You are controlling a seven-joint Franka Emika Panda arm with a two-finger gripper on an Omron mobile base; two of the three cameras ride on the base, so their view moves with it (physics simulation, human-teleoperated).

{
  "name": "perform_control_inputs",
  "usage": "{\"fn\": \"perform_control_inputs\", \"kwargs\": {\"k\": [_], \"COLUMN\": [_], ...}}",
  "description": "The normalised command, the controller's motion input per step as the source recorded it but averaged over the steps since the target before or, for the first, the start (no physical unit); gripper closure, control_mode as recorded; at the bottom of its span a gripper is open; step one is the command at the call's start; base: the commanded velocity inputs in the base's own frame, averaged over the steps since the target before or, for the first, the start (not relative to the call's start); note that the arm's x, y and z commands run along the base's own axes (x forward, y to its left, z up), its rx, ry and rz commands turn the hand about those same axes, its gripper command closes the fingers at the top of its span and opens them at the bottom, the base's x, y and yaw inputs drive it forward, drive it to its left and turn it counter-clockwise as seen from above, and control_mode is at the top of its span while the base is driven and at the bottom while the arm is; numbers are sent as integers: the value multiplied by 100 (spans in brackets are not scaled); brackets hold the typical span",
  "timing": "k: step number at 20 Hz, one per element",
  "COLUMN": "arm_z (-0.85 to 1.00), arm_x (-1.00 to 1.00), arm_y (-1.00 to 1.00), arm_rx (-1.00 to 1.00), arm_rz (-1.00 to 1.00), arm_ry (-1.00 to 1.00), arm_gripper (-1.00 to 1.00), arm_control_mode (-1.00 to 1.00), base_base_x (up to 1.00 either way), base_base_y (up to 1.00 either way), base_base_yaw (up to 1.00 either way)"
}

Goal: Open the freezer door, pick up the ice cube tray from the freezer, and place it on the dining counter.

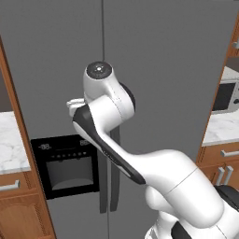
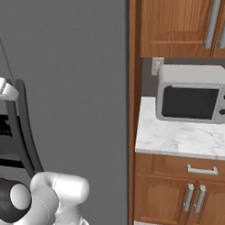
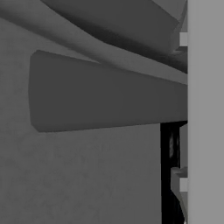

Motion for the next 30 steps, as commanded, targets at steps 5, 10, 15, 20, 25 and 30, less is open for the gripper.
{"fn": "perform_control_inputs", "kwargs": {"k": [5,10,15,20,25,30], "arm_z": [-17,-17,-13,-11,-11,-21], "arm_x": [5,8,10,14,18,13], "arm_y": [0,0,0,0,2,12], "arm_rx": [0,0,0,0,0,0], "arm_rz": [0,0,0,0,0,0], "arm_ry": [0,0,0,0,-1,0], "arm_gripper": [-100,-100,-100,-100,-100,-100], "arm_control_mode": [-100,-100,-100,-100,-100,-100], "base_base_x": [0,0,0,0,0,0], "base_base_y": [0,0,0,0,0,0], "base_base_yaw": [0,0,0,0,0,0]}}
